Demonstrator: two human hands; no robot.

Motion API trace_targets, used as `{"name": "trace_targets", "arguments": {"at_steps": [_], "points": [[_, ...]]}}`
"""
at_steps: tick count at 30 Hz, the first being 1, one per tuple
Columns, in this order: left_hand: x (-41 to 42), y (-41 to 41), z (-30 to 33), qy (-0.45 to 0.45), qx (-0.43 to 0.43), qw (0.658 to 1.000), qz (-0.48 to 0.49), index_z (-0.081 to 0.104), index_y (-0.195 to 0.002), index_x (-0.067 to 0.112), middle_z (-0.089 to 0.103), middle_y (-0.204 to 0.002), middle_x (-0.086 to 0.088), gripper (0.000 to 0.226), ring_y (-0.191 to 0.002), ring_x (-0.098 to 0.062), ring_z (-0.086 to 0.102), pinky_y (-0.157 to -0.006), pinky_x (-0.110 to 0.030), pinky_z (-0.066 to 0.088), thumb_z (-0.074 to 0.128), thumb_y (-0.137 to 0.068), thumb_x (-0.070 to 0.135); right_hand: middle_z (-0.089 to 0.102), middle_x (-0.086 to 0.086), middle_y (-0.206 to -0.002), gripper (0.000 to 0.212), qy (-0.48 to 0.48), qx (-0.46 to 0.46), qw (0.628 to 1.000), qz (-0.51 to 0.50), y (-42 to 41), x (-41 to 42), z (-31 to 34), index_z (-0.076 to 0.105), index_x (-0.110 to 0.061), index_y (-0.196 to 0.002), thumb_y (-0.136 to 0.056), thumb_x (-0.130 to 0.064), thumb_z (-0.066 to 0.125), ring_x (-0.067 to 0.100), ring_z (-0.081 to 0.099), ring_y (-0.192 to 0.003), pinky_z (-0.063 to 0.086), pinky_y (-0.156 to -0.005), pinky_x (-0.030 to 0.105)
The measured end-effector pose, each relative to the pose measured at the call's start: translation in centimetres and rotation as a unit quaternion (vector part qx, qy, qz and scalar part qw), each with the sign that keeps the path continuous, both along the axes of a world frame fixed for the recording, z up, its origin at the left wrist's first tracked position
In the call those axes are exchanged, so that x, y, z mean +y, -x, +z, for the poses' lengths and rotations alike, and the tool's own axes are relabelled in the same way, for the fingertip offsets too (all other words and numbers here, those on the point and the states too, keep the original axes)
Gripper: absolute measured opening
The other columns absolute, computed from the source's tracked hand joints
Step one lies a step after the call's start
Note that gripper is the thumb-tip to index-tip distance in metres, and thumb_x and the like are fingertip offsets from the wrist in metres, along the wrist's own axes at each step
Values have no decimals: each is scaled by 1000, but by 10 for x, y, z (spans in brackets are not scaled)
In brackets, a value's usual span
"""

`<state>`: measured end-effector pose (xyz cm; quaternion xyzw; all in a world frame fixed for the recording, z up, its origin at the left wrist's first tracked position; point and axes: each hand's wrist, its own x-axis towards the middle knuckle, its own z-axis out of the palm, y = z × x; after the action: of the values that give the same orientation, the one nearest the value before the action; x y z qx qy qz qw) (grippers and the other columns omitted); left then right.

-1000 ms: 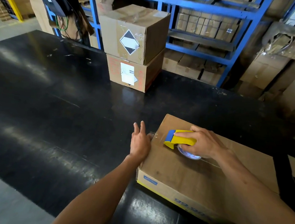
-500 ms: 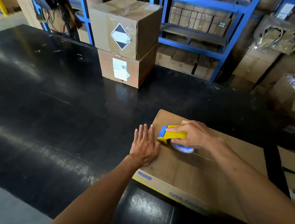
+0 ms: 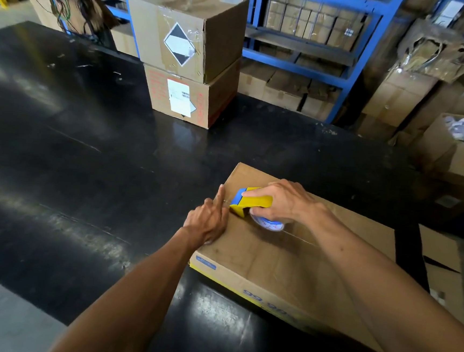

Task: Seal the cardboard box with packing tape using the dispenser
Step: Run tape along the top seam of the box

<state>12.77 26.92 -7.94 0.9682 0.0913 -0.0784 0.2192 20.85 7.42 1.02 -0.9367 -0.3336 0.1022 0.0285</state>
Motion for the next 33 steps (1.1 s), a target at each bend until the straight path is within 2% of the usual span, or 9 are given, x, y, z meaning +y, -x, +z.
{"name": "trace_targets", "arguments": {"at_steps": [7,12,15,17,19,21,25,30,33], "points": [[-4,0,2,-22,0,1000,-13,-2,-158,26,57,-126,-19,61,-108,-39,60,-92,-46,43,19,-104,44,65,-6,-95,55,6,-3,1000,17,8,-30,-1,53,-53,-129,-76,-69,54,23,59,-88,47,-68,34],[-5,0,1,-30,-2,1000,-9,-4,-158,26,60,-122,-21,61,-108,-39,61,-95,-47,44,17,-104,45,68,-7,-113,54,32,7,999,2,13,-89,2,54,-58,-126,-74,-71,55,23,62,-98,47,-73,33],[-12,-1,4,-57,24,998,-11,-3,-158,25,53,-132,-20,61,-113,-38,58,-98,-49,42,15,-103,45,64,-12,-126,55,42,9,999,-21,22,-125,-1,48,-61,-128,-75,-73,55,21,60,-109,45,-79,33],[-17,-4,6,-158,16,987,-29,1,-158,18,33,-152,-22,63,-134,-39,41,-112,-53,29,15,-102,44,61,-13,-130,57,43,-4,999,-24,25,-130,-6,45,-63,-130,-74,-76,51,19,57,-115,45,-84,33],[-24,-7,9,-243,-25,966,-83,3,-157,13,4,-163,-22,66,-150,-39,9,-121,-56,5,13,-99,44,60,-12,-131,56,45,-16,999,-19,27,-127,-7,45,-62,-131,-76,-75,50,19,56,-116,43,-84,32],[-46,-7,7,-244,-81,950,-177,3,-158,13,-7,-164,-18,71,-152,-35,-5,-121,-53,-6,7,-96,47,61,-10,-129,55,37,-25,999,-17,28,-127,-6,46,-60,-131,-78,-73,51,19,56,-116,40,-80,31],[-99,6,-10,-159,-104,945,-265,3,-158,12,-5,-165,-12,66,-152,-27,-6,-119,-41,-14,17,-104,45,64,-7,-115,50,32,-44,998,-8,31,-128,-5,50,-59,-128,-79,-69,55,19,58,-108,31,-69,27],[-92,2,-18,-196,-110,921,-318,0,-158,14,-7,-165,-8,66,-152,-22,-10,-122,-40,-10,17,-104,47,65,-3,-105,52,20,-11,1000,-11,26,-127,-11,53,-57,-127,-76,-67,57,22,59,-101,45,-74,31],[-95,0,-18,-202,-95,921,-321,0,-158,14,-7,-166,-7,67,-152,-21,-10,-123,-41,-8,15,-103,50,67,0,-108,52,14,6,1000,-16,25,-128,-11,55,-53,-128,-77,-63,61,24,60,-99,46,-76,32]]}}
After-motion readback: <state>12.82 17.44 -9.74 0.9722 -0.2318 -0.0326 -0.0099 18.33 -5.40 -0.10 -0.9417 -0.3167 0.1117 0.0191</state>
